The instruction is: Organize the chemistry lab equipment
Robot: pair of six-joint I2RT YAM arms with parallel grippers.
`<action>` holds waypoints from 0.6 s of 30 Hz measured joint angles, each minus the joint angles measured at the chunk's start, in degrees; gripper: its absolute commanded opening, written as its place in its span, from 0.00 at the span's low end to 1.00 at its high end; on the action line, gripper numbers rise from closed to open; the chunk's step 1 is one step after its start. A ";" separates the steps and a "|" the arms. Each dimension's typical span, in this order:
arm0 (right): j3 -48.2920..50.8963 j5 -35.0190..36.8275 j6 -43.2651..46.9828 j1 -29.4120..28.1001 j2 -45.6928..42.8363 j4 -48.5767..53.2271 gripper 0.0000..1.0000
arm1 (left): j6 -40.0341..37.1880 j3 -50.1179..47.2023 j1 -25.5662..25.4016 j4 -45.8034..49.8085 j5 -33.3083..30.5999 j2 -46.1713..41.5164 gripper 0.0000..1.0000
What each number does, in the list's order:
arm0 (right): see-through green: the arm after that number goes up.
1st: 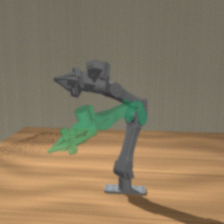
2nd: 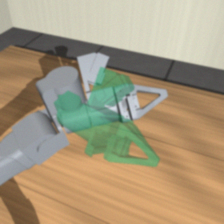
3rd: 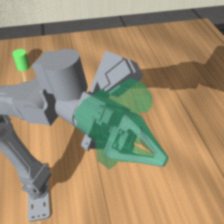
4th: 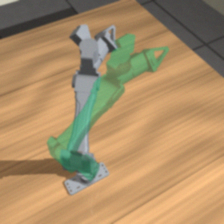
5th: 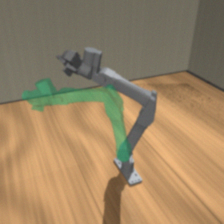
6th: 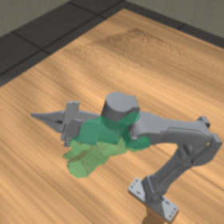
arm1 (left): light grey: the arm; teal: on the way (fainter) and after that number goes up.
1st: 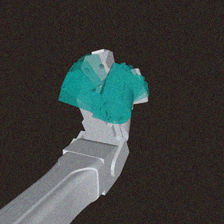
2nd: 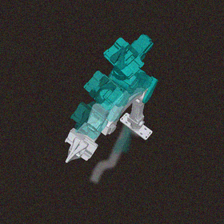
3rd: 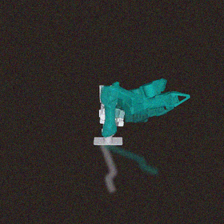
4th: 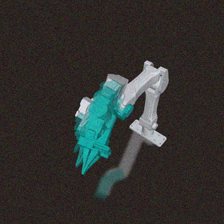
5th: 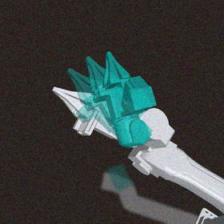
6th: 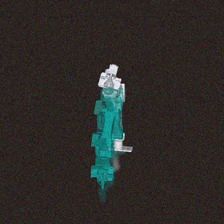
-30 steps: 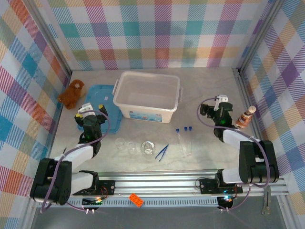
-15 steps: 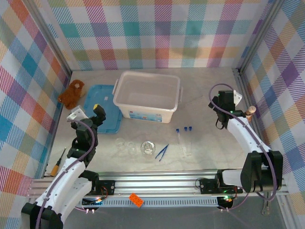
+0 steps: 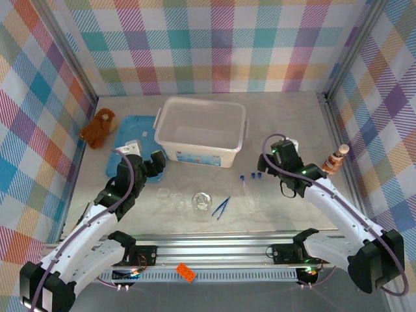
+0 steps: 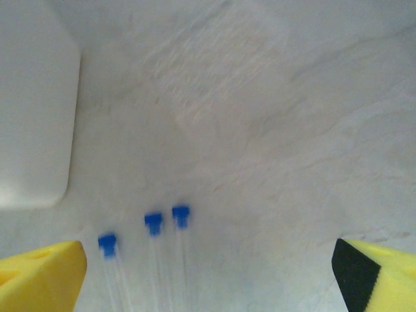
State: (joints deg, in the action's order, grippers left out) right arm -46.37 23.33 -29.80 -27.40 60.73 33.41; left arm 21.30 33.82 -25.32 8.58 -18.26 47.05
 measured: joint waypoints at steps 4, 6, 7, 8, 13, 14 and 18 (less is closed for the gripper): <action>0.70 -1.27 0.24 -2.49 2.64 2.01 0.88 | -0.31 1.53 -4.94 1.81 1.29 2.60 0.79; 0.70 -1.97 0.22 -2.71 5.03 2.56 0.86 | -1.05 2.19 -7.67 2.01 1.73 4.33 0.77; 0.70 -2.43 0.24 -2.73 6.60 2.75 0.83 | -1.42 2.67 -9.27 2.05 2.01 5.60 0.76; 0.70 -2.84 0.26 -2.73 7.98 2.86 0.79 | -1.73 3.15 -10.71 1.97 2.29 6.88 0.76; 0.72 -4.31 0.79 -2.73 13.84 2.43 0.62 | -3.41 4.96 -16.24 1.36 3.26 13.73 0.75; 0.72 -4.46 0.87 -2.73 14.75 2.27 0.59 | -3.69 5.27 -17.05 1.33 3.32 14.93 0.75; -0.48 -5.01 1.62 -2.73 19.50 2.21 0.58 | -4.55 6.21 -19.89 -0.02 4.22 19.82 0.75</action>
State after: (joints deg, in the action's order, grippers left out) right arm -46.85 18.33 -28.18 -30.13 80.23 35.62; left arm 16.75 40.03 -45.21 8.56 -14.04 66.87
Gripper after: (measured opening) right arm 0.585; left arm 0.749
